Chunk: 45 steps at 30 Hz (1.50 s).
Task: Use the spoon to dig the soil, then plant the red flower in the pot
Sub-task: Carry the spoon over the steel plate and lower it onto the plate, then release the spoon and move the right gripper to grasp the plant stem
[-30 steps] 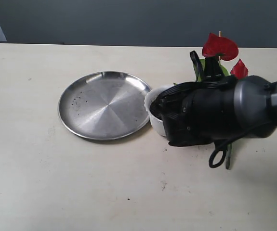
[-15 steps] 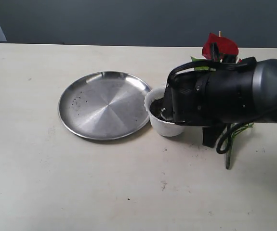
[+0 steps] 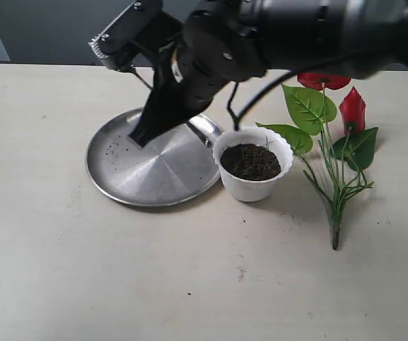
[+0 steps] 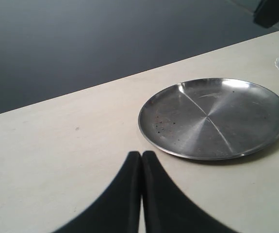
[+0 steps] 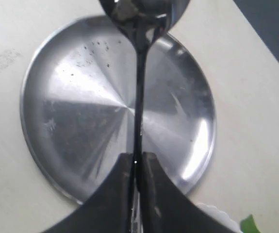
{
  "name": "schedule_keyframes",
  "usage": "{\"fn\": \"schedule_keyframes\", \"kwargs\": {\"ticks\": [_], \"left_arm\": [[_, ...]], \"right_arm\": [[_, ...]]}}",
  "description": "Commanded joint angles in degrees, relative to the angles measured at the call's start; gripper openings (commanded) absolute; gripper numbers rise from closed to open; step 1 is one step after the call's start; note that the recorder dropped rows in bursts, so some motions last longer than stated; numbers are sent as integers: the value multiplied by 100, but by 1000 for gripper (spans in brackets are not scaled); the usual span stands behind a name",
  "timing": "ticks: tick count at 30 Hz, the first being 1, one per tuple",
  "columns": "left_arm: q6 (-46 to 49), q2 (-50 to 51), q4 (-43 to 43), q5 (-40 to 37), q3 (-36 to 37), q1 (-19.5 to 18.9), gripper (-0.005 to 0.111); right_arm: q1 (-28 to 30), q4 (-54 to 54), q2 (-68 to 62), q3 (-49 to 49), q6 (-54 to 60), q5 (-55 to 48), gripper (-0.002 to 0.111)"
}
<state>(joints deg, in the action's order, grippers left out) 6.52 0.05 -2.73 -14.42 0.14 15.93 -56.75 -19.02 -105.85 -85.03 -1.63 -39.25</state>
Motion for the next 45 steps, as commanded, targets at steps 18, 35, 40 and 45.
{"fn": "schedule_keyframes", "kwargs": {"ticks": [18, 35, 40, 45], "left_arm": [[-7, -5, 47, 76, -14, 29, 0], [-7, -5, 47, 76, -14, 29, 0], [-7, -5, 47, 76, -14, 29, 0], [-7, -5, 47, 76, -14, 29, 0]], "right_arm": [[546, 1314, -2741, -2173, 397, -1043, -1], [623, 1614, -2530, -2173, 410, -1140, 29], [623, 1980, -1888, -2160, 300, -1546, 29], [636, 1241, -1160, -2041, -685, -1954, 29]]}}
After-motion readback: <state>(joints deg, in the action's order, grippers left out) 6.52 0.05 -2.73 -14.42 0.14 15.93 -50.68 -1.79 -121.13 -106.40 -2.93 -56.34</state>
